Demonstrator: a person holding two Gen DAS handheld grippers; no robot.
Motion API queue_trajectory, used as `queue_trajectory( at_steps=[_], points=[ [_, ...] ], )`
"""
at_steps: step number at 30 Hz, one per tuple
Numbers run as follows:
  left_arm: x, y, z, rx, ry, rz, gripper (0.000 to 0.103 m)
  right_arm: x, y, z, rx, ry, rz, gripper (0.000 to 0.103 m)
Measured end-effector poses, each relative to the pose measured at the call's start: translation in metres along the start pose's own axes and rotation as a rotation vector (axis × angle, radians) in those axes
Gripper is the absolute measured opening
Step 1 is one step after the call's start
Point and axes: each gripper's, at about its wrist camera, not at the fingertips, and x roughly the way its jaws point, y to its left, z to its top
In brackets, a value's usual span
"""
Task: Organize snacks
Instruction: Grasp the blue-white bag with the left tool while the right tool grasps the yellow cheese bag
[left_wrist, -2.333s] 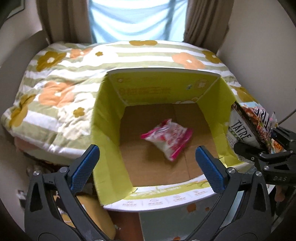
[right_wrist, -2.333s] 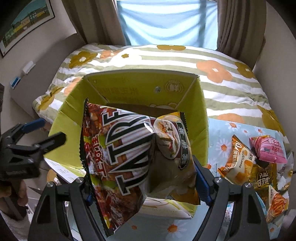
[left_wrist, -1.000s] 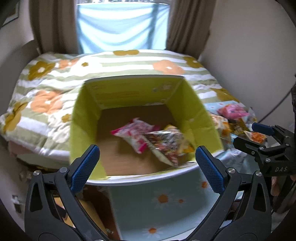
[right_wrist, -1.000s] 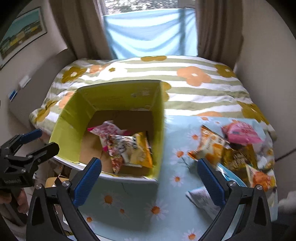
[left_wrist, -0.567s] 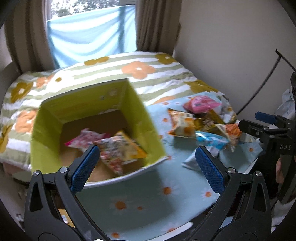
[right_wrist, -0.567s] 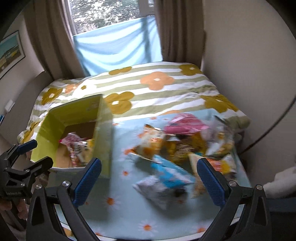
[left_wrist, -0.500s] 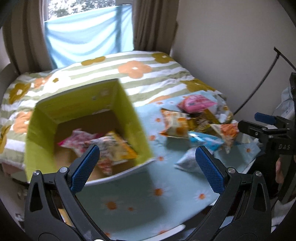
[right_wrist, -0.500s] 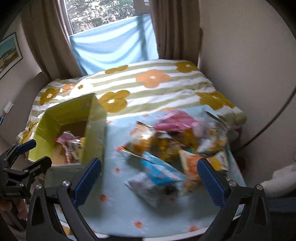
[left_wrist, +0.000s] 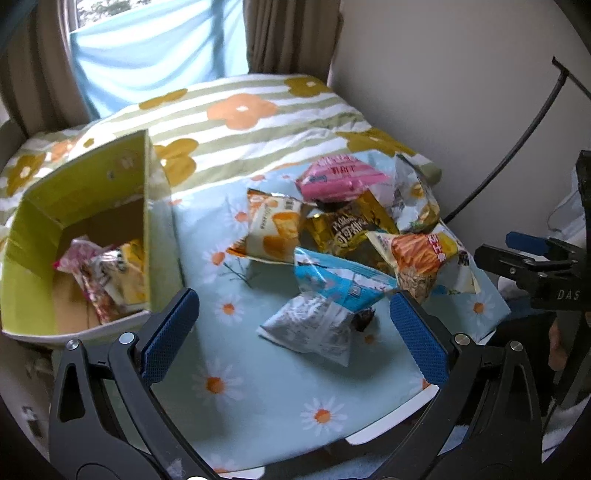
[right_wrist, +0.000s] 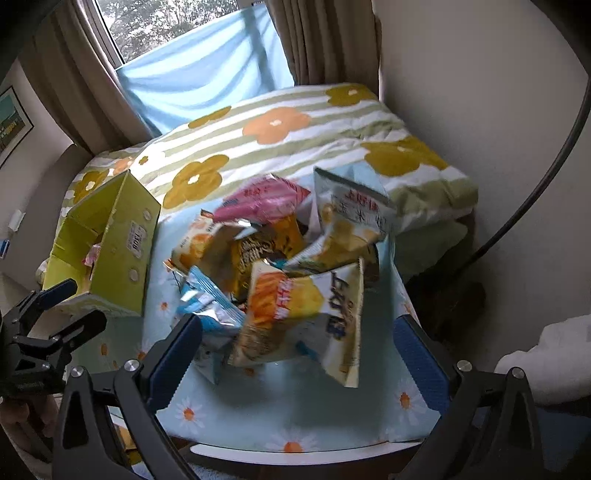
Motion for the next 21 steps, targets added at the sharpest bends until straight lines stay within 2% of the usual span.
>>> queue_trajectory(
  at_steps=[6, 21],
  points=[
    [0.038, -0.016, -0.007, 0.043, 0.095, 0.013, 0.103, 0.034, -0.017, -0.007, 0.035, 0.075, 0.067, 0.103],
    [0.117, -0.021, -0.013, 0.144, 0.250, -0.040, 0.103, 0.090, -0.026, -0.003, 0.162, 0.145, 0.107, 0.103]
  ],
)
